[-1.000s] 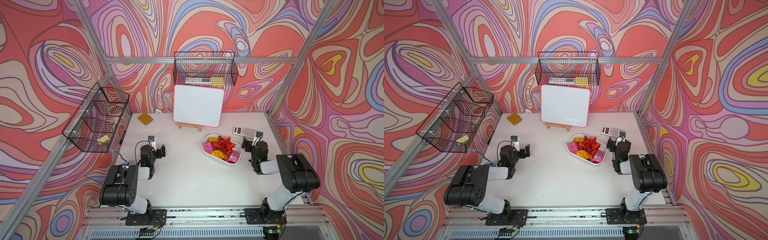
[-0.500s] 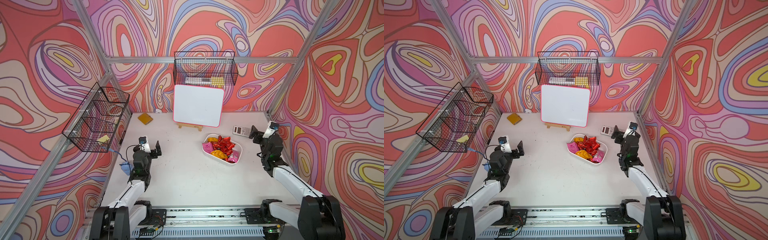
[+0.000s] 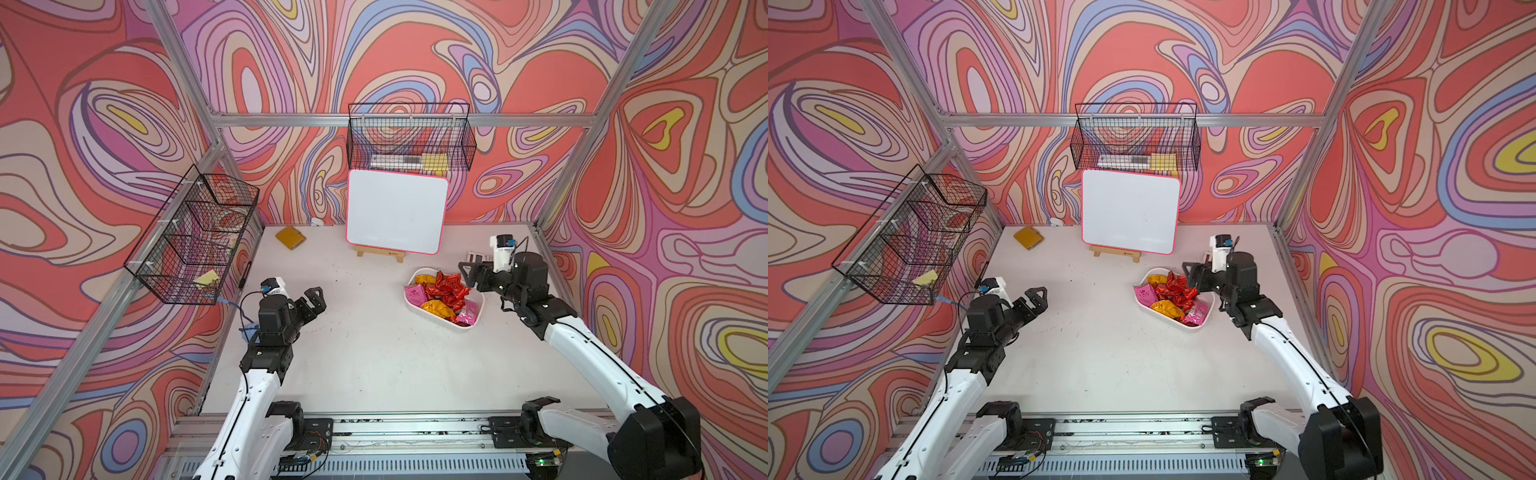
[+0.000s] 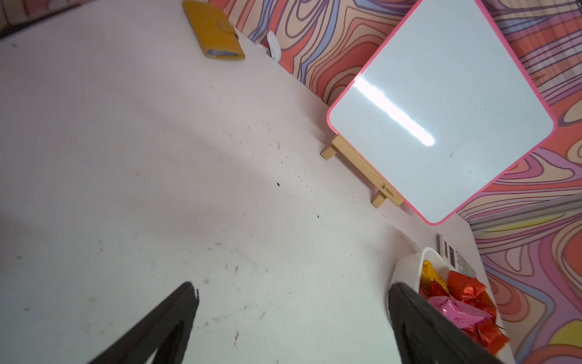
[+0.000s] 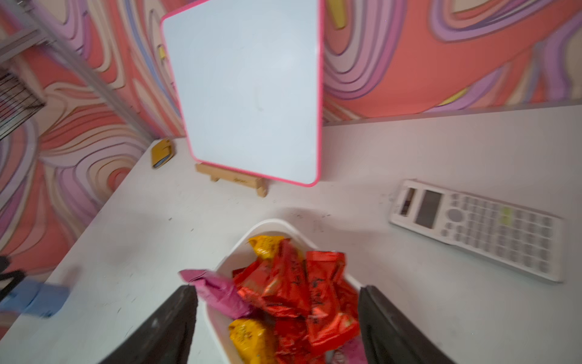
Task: Take the tea bags out of the storage box
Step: Pick up the tea bag from the storage box.
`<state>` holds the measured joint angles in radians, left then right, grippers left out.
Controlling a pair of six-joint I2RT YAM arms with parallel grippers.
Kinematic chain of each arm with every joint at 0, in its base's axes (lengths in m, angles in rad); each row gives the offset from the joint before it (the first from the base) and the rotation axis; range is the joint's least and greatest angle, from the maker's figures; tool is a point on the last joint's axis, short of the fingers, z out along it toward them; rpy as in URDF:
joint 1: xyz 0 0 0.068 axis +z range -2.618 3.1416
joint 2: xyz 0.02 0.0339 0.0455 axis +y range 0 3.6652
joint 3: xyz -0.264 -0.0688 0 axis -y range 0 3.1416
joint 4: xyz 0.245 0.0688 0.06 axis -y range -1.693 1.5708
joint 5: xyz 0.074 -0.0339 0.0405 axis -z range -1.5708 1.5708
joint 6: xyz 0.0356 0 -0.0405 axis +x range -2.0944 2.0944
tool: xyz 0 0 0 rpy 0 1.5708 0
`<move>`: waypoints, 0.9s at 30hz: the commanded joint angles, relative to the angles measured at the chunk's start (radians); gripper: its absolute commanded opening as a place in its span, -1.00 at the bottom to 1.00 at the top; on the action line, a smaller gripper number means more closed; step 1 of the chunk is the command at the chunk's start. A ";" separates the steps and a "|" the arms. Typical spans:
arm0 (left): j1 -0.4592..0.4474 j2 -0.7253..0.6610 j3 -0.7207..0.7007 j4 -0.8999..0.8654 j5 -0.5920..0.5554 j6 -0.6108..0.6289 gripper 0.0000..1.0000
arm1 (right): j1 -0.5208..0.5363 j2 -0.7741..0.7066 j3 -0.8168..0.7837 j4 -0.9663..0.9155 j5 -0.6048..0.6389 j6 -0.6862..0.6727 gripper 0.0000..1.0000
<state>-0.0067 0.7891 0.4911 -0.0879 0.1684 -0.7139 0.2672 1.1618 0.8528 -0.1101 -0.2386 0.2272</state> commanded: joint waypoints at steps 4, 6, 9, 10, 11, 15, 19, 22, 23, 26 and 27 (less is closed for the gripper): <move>-0.162 0.081 0.008 0.000 0.137 -0.237 0.98 | 0.069 0.177 0.081 -0.045 -0.233 -0.260 0.54; -0.225 0.102 0.005 0.040 0.120 -0.298 0.98 | 0.088 0.238 0.121 -0.096 -0.253 -0.359 0.53; -0.305 0.120 -0.016 0.107 0.077 -0.391 0.98 | 0.105 0.303 0.157 -0.126 -0.262 -0.469 0.52; -0.323 0.127 -0.024 0.129 0.071 -0.416 0.97 | 0.108 0.321 0.167 -0.126 -0.261 -0.494 0.51; -0.340 0.134 -0.032 0.147 0.067 -0.442 0.96 | 0.112 0.342 0.179 -0.126 -0.259 -0.517 0.50; -0.385 0.159 -0.051 0.182 0.064 -0.500 0.95 | 0.135 0.430 0.246 -0.130 -0.260 -0.566 0.45; -0.393 0.154 -0.078 0.188 0.060 -0.526 0.94 | 0.158 0.503 0.301 -0.149 -0.270 -0.600 0.35; -0.394 0.131 -0.096 0.178 0.043 -0.533 0.94 | 0.169 0.544 0.333 -0.174 -0.277 -0.625 0.28; -0.394 0.122 -0.101 0.171 0.038 -0.532 0.94 | 0.173 0.554 0.341 -0.181 -0.280 -0.634 0.25; -0.394 0.098 -0.109 0.148 0.026 -0.529 0.94 | 0.178 0.585 0.355 -0.188 -0.274 -0.649 0.16; -0.394 0.090 -0.111 0.143 0.022 -0.526 0.94 | 0.181 0.595 0.359 -0.188 -0.270 -0.652 0.11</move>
<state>-0.3950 0.9096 0.3920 0.0658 0.2199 -1.2320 0.4404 1.7332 1.1866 -0.2703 -0.4984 -0.3859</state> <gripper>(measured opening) 0.970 0.574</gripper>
